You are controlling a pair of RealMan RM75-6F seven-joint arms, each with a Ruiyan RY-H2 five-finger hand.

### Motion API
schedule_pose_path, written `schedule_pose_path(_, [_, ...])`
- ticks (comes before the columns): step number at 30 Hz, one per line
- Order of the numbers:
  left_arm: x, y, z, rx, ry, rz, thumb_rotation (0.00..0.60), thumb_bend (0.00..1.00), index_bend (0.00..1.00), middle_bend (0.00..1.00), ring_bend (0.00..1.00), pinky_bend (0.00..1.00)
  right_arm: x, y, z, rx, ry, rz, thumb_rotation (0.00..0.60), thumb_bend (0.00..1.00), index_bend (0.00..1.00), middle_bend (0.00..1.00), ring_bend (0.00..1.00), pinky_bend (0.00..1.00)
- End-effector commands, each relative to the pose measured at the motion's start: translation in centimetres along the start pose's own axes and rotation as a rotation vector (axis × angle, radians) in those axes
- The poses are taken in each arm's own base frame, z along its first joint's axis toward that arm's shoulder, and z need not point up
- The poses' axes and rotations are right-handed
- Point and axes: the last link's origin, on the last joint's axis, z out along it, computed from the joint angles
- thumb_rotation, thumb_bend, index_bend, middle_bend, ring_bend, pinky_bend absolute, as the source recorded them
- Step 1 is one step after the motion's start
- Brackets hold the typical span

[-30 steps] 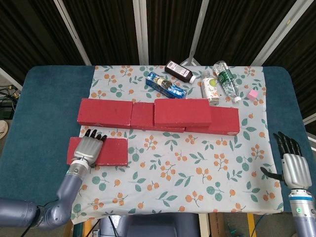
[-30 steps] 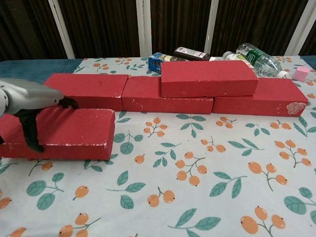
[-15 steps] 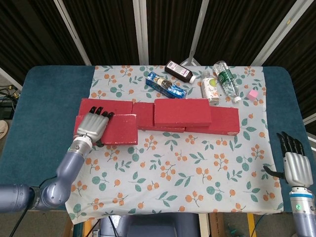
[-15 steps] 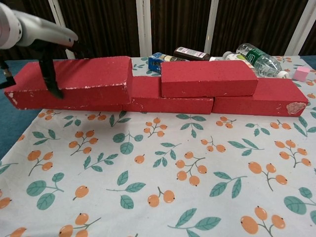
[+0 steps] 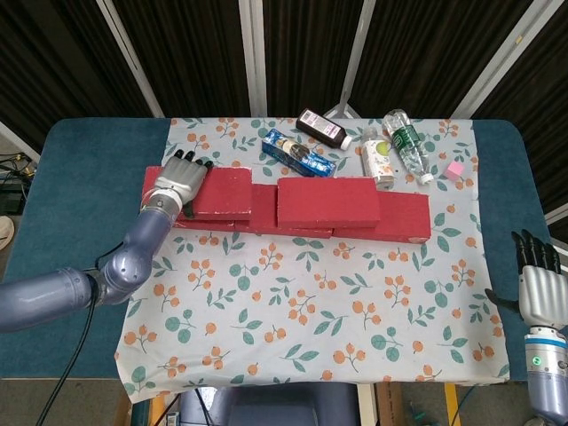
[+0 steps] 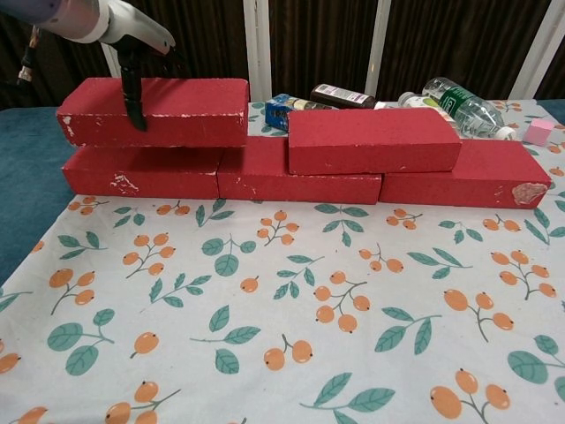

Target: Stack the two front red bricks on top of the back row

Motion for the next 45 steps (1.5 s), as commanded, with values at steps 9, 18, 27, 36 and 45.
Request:
schedule_pose_path(9, [0.3, 1.6, 2.8, -0.065, -0.025, 0.040, 0.600, 0.00, 0.36, 0.42, 0.03, 0.04, 1.3, -0.5, -1.2, 0.074, 0.121, -0.029, 0.600, 0.20, 0.04, 0.01, 0.04, 0.00])
schedule_pose_path(18, [0.1, 2.4, 2.9, -0.073, -0.046, 0.038, 0.600, 0.00, 0.36, 0.42, 0.03, 0.04, 1.4, -0.4, -1.2, 0.057, 0.112, -0.019, 0.600, 0.20, 0.04, 0.01, 0.04, 0.00])
schedule_pose_path(27, [-0.3, 3.4, 3.0, -0.077, -0.063, 0.054, 0.600, 0.00, 0.35, 0.42, 0.03, 0.04, 1.3, -0.2, -1.1, 0.052, 0.102, -0.016, 0.600, 0.20, 0.04, 0.01, 0.04, 0.00])
schedule_pose_path(36, [-0.2, 4.4, 3.5, -0.078, -0.053, 0.045, 0.600, 0.00, 0.35, 0.42, 0.03, 0.04, 1.4, -0.1, -1.0, 0.048, 0.103, -0.011, 0.600, 0.20, 0.04, 0.01, 0.04, 0.00])
schedule_pose_path(45, [-0.4, 5.8, 4.0, -0.096, -0.054, 0.050, 0.600, 0.00, 0.34, 0.42, 0.03, 0.04, 1.5, 0.0, -0.9, 0.041, 0.105, -0.006, 0.600, 0.20, 0.04, 0.01, 0.04, 0.00])
